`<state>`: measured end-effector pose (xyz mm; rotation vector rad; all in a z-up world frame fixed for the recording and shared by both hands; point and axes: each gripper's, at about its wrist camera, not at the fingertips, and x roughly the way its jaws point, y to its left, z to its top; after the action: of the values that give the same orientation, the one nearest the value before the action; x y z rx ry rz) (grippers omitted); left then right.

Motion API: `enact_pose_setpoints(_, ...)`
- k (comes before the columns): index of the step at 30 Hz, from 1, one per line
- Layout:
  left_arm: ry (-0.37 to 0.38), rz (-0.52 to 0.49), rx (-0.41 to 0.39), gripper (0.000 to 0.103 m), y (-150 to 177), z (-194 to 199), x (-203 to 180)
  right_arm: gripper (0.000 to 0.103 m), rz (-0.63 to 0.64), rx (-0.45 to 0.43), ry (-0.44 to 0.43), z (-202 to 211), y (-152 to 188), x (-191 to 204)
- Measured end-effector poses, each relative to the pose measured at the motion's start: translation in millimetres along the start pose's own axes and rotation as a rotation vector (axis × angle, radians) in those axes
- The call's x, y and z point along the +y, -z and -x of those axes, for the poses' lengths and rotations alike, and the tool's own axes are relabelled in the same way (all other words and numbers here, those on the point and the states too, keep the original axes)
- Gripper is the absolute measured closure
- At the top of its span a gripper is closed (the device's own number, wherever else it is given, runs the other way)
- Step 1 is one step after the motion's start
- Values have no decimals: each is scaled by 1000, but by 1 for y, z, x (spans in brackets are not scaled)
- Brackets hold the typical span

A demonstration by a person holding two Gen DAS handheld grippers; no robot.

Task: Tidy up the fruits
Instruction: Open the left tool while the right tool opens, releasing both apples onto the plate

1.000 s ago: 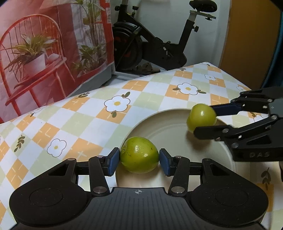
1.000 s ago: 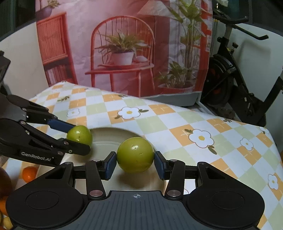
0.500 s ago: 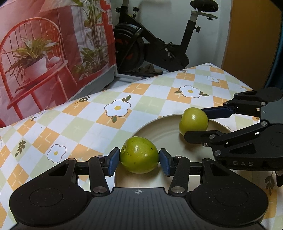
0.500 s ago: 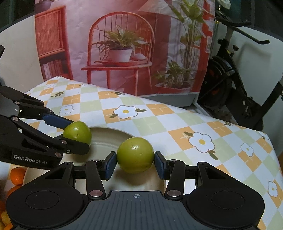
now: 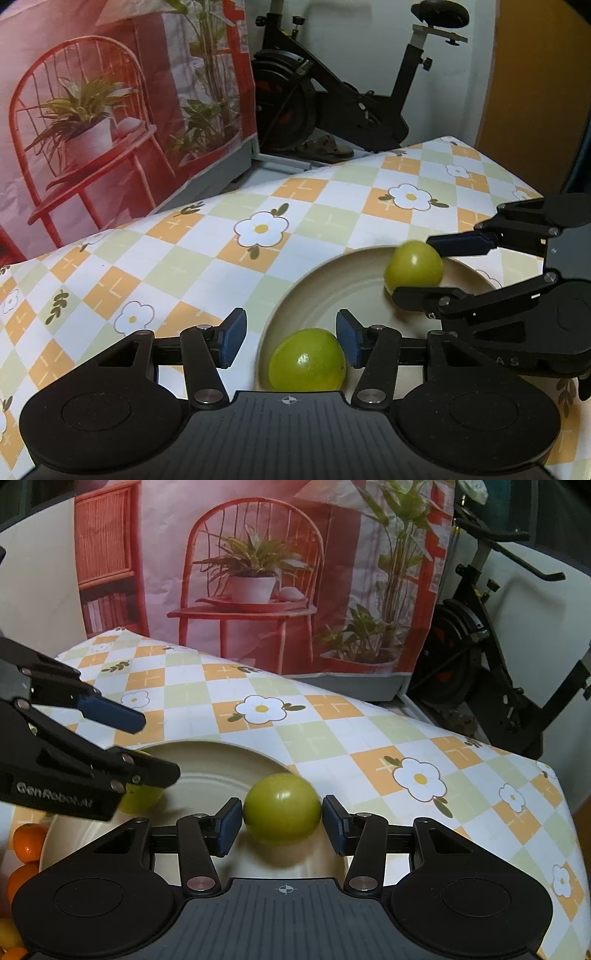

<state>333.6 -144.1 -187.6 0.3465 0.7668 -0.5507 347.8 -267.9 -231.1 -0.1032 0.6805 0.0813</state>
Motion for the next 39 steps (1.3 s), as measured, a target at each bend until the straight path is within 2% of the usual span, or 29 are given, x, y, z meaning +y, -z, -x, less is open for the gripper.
enact_pose_setpoints(7,-17,46,-29,47,-4,20,8,59,7,-17,17,16,-3,2)
enact_pose_setpoints(15,-29,101,-84,47,-1,62,22,59,-46,-95,-12,64,1,4)
enact_pose_setpoints(22,-36,126,-110,47,11,103,33,59,-196,-143,-58,106,33,9)
enact_pose_setpoints(30,-46,145,-128,47,25,130,37,59,-203,-158,-94,129,59,19)
enact_pose_setpoints(34,-23,195,-114,47,32,134,42,59,-195,-169,-123,135,69,31)
enact_pose_setpoints(39,-49,195,-98,47,47,133,39,59,-205,-163,-170,133,83,47)
